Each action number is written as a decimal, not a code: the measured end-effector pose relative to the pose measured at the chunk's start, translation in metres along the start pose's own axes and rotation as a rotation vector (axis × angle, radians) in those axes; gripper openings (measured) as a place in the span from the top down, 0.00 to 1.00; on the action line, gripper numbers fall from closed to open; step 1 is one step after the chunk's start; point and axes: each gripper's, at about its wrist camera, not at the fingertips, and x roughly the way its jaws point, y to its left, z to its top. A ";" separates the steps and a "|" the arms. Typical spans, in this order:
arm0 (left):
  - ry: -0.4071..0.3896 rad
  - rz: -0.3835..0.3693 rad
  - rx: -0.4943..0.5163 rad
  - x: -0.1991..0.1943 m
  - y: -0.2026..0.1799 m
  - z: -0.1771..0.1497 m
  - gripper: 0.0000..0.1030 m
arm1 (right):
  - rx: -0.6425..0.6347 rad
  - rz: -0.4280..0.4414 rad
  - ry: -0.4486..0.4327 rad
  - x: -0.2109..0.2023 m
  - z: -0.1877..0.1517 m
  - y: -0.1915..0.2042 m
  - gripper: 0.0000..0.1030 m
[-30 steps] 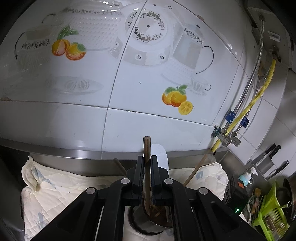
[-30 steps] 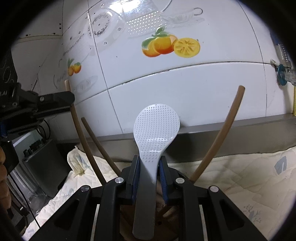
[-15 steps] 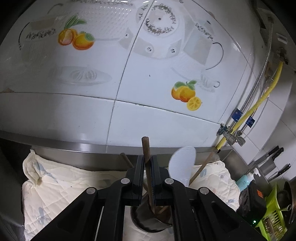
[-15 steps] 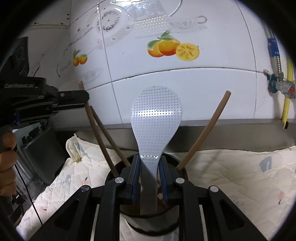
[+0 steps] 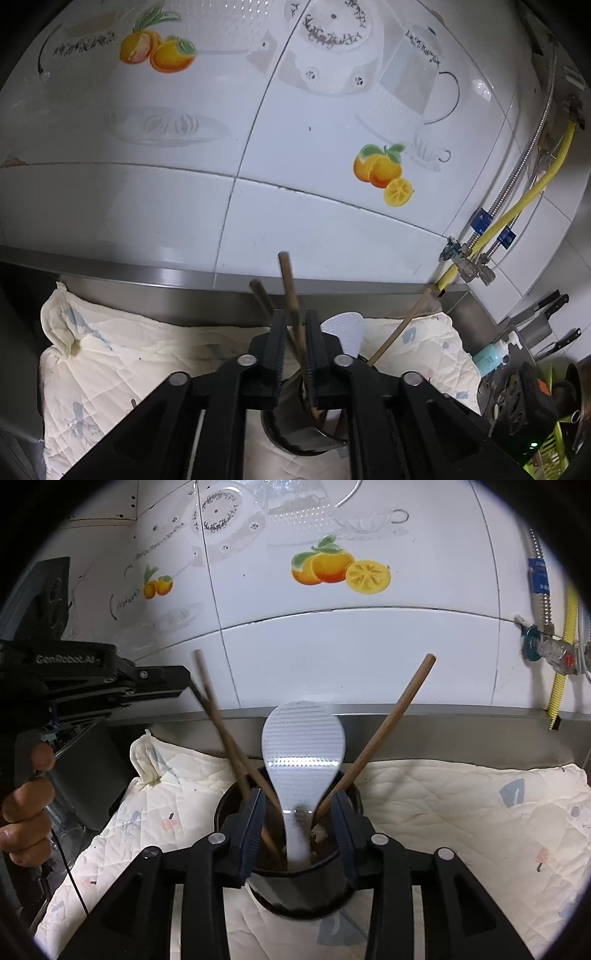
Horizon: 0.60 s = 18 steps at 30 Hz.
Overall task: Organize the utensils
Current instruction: 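Lower the chopstick and paddle into the black pot and open both tools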
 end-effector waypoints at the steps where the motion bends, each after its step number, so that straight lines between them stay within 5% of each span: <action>1: 0.000 0.003 -0.003 0.000 0.000 -0.001 0.73 | 0.004 0.002 0.002 -0.003 0.000 -0.001 0.57; 3: -0.005 0.007 -0.004 -0.001 0.000 -0.002 0.66 | 0.012 -0.001 0.001 -0.010 0.001 -0.003 0.56; 18: 0.097 0.054 0.006 -0.026 -0.005 -0.040 0.65 | 0.106 -0.047 0.097 -0.077 -0.013 -0.026 0.55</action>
